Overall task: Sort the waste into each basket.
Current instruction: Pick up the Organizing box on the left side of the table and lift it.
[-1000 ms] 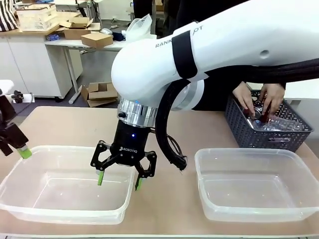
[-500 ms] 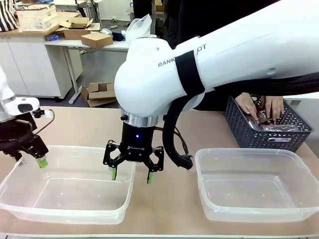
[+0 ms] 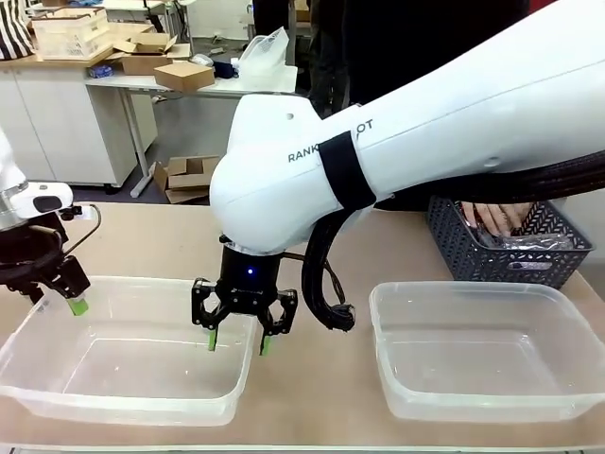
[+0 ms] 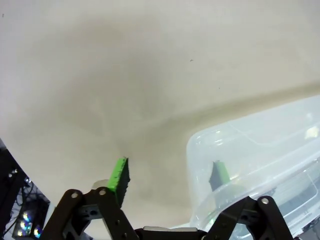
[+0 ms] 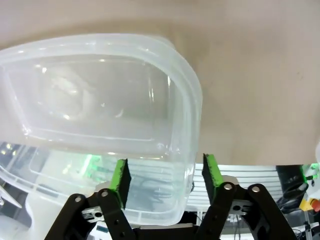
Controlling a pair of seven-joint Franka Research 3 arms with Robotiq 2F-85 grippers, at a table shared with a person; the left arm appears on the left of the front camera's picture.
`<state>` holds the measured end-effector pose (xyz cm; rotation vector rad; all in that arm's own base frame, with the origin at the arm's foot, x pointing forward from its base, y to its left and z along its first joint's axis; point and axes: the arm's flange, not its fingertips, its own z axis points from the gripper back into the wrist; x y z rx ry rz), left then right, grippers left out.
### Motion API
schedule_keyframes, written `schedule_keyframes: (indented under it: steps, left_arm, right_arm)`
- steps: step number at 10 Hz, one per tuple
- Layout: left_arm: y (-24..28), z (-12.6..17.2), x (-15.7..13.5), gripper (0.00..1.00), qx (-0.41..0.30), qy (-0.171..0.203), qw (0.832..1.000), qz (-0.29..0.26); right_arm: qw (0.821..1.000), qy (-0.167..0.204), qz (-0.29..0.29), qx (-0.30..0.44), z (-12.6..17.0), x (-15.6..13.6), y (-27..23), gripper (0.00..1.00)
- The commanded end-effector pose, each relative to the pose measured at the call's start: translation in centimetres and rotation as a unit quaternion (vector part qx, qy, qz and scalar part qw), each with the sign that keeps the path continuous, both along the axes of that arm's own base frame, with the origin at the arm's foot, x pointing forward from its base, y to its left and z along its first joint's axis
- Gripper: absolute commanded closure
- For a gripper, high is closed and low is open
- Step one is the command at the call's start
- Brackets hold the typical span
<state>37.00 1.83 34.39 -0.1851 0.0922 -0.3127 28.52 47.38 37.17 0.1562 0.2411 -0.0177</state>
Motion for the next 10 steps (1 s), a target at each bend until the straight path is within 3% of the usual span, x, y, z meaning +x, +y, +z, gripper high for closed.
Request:
schedule_keyframes:
  steps: [1, 3, 4, 5, 6, 10]
  left_arm:
    - [-0.4, -2.4, -6.2, 1.00, 0.007, -0.002, 1.000, 0.001]
    - [-0.5, -2.3, -6.2, 1.00, 0.011, 0.008, 1.000, 0.003]
    - [-0.5, -2.1, -6.2, 0.86, 0.012, 0.009, 1.000, 0.004]
    - [-0.5, -1.9, -6.2, 0.96, 0.011, 0.007, 1.000, 0.003]
    - [-0.5, -1.7, -6.3, 1.00, 0.011, 0.005, 1.000, 0.003]
    - [0.0, 0.4, -5.9, 1.00, 0.016, -0.022, 1.000, 0.015]
  right_arm:
    - [1.000, -0.024, -0.014, -0.014, 0.1, -0.2, 0.3, 1.00]
    - [0.999, -0.022, -0.013, -0.023, 0.0, -0.2, 0.3, 1.00]
    - [0.999, -0.022, -0.011, -0.026, -0.1, -0.2, 0.3, 0.89]
    - [0.999, -0.024, -0.008, -0.030, -0.1, -0.2, 0.3, 0.98]
    - [0.999, -0.023, -0.008, -0.031, -0.1, -0.2, 0.3, 1.00]
    - [0.999, -0.025, -0.015, -0.034, 0.5, 0.1, -0.4, 1.00]
